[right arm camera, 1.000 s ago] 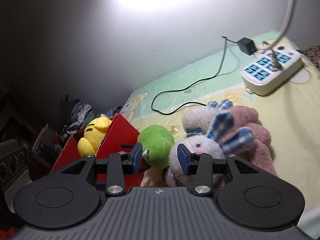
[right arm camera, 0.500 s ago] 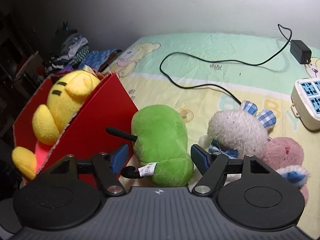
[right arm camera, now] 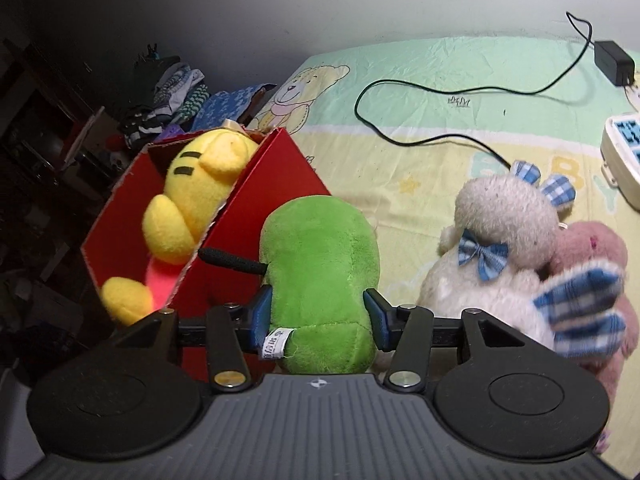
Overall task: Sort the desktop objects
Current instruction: 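Grasp the green bean-shaped plush with the right gripper and lift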
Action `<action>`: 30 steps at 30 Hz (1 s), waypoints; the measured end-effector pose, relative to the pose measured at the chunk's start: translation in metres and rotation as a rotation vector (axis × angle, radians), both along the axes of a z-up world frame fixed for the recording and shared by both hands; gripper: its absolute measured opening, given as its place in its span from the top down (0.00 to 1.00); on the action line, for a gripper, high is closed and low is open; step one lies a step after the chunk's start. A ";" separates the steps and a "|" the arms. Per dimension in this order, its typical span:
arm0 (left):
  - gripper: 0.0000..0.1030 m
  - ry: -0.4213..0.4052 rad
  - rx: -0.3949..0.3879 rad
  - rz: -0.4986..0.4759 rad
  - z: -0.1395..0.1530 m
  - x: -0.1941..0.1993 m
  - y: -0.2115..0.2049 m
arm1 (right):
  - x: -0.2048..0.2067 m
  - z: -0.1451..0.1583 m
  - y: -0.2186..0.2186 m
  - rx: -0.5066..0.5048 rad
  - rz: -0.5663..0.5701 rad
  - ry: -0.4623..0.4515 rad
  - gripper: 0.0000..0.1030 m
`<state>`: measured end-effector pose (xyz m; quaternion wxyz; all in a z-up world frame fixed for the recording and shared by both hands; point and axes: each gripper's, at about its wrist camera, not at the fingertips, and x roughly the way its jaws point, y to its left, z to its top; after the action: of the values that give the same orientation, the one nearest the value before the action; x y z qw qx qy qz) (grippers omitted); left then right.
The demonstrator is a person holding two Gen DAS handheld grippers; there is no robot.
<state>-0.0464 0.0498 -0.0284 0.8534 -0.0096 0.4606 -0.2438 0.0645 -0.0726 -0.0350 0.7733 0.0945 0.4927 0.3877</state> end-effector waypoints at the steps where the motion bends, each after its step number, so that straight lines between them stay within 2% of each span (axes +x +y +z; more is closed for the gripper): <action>1: 0.02 0.001 0.001 -0.008 0.001 -0.003 0.001 | -0.005 -0.001 -0.006 0.022 -0.011 0.029 0.50; 4: 0.02 0.008 0.002 -0.035 -0.001 -0.014 0.004 | -0.022 -0.008 -0.026 0.077 -0.078 0.130 0.50; 7: 0.01 0.035 -0.009 -0.025 -0.006 -0.021 0.012 | -0.039 -0.019 -0.044 0.089 -0.139 0.196 0.50; 13: 0.01 0.136 -0.118 0.045 -0.024 -0.017 0.034 | -0.072 -0.055 -0.083 0.189 -0.290 0.391 0.47; 18: 0.02 0.222 -0.199 0.064 -0.047 -0.011 0.033 | -0.092 -0.075 -0.109 0.240 -0.408 0.480 0.41; 23: 0.03 0.284 -0.265 0.070 -0.061 -0.010 0.027 | -0.103 -0.065 -0.128 0.152 -0.473 0.385 0.38; 25: 0.04 0.285 -0.273 0.063 -0.062 -0.009 0.021 | -0.106 -0.058 -0.132 0.090 -0.488 0.304 0.46; 26: 0.09 0.281 -0.274 0.060 -0.062 -0.008 0.017 | -0.106 -0.054 -0.134 0.070 -0.488 0.264 0.49; 27: 0.11 0.280 -0.271 0.058 -0.062 -0.007 0.013 | -0.106 -0.050 -0.134 0.065 -0.488 0.233 0.55; 29: 0.20 0.285 -0.271 0.045 -0.065 -0.002 0.002 | -0.106 -0.047 -0.134 0.072 -0.487 0.191 0.60; 30: 0.20 0.282 -0.266 0.040 -0.066 0.000 -0.003 | -0.105 -0.047 -0.134 0.068 -0.492 0.178 0.61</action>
<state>-0.0462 0.0468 -0.0946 0.7763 -0.1654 0.5392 -0.2815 -0.0410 -0.2068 -0.0816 0.7944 0.2709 0.5076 0.1945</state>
